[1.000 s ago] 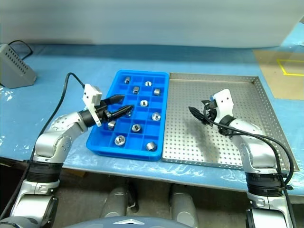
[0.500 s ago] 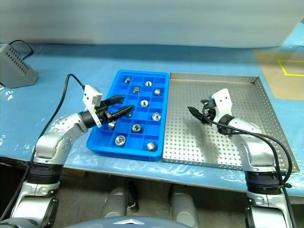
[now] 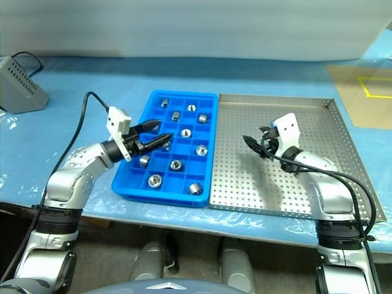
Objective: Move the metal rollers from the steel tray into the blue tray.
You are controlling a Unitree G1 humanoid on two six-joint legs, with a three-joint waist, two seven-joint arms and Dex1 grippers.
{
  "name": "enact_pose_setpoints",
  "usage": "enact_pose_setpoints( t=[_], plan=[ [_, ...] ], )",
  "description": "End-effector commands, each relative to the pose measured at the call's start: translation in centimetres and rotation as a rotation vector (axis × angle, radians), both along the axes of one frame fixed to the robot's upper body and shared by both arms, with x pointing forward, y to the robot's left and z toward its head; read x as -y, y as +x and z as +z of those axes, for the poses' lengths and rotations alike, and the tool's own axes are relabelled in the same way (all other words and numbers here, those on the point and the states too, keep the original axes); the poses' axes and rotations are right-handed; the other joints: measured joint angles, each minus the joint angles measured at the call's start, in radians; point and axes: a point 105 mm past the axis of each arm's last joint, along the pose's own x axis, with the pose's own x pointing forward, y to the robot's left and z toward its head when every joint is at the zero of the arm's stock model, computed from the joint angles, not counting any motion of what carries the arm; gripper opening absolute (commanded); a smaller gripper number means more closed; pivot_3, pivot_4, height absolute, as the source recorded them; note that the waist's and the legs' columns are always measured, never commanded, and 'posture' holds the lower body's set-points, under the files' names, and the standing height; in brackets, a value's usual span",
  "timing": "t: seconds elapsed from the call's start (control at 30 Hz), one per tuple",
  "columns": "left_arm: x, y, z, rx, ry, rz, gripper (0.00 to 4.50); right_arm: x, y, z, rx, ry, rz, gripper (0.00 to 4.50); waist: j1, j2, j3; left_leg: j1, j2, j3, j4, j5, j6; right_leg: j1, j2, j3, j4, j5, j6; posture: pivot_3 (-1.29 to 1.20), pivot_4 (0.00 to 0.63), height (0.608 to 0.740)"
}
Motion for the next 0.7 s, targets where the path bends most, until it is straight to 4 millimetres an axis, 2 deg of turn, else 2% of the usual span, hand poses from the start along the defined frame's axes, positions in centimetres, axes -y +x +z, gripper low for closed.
enact_pose_setpoints(
  t=[0.03,0.7],
  plan=[
    [-0.01,0.14,1.46,0.062,-0.002,-0.011,3.72,-0.13,0.13,1.35,0.064,0.004,0.000,3.28,0.000,0.000,0.000,0.000,0.000,0.000,0.000,0.000,0.000,0.000,0.000,0.000,0.000,0.000,0.000,-0.25,0.150,0.740],
    [-0.13,-0.13,1.58,0.063,0.003,-0.036,3.72,0.10,-0.38,0.80,0.057,-0.004,-0.022,3.28,-0.006,0.000,0.000,0.000,0.000,0.000,0.000,0.000,0.000,0.000,0.000,0.000,0.000,0.000,0.000,-0.27,0.150,0.740]
  ],
)
